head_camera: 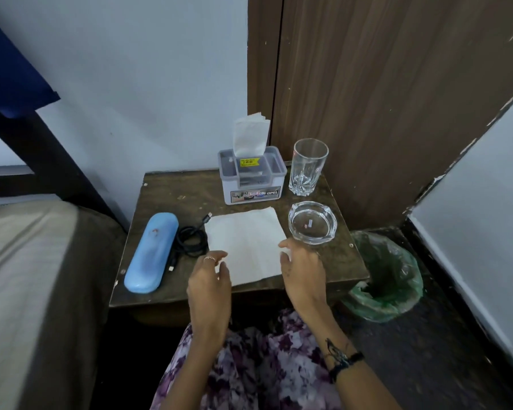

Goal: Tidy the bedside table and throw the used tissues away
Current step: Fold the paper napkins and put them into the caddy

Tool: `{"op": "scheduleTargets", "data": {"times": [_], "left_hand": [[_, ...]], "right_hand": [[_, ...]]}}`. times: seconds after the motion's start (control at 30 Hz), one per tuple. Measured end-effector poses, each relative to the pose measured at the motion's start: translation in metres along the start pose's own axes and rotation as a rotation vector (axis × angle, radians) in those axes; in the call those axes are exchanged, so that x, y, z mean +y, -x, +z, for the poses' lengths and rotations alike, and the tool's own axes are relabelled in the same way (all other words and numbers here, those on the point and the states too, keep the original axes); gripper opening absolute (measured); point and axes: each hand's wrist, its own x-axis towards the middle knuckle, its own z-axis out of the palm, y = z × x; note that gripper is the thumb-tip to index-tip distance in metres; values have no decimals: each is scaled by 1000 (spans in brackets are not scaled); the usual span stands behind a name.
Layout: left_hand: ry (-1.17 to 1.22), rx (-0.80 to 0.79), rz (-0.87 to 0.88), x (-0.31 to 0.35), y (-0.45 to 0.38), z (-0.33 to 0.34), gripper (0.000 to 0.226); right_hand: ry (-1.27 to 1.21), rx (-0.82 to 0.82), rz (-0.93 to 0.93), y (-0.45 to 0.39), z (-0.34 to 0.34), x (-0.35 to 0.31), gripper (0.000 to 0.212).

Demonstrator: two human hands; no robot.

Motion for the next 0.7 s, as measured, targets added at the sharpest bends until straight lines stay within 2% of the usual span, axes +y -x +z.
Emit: {"op": "scheduleTargets", "data": {"times": [0.07,0.17,0.3,0.37,0.5,0.63,0.7], "left_hand": [[-38,-47,-27,-7,1,-4,24],[-20,-102,-133,-11,-6,0,37],[225,-105,-339,-4,-14,9,57],[308,-122,-455,-2,-18,12,60],[396,-222,-592,0,-27,13,56],[417,-283,-578,5,-30,16,22],[412,-281,-570,8,-29,22,21]], "right_hand": [[28,17,31,4,1,2,22],[-25,39,73,7,6,-1,28],[-122,48,138,4,15,-3,34],[-181,37,173,1,15,-1,37],[-237,-17,208,-5,15,2,45],[-347,-34,279,-9,18,5,48],[-404,-57,331,-11,16,5,51]]}}
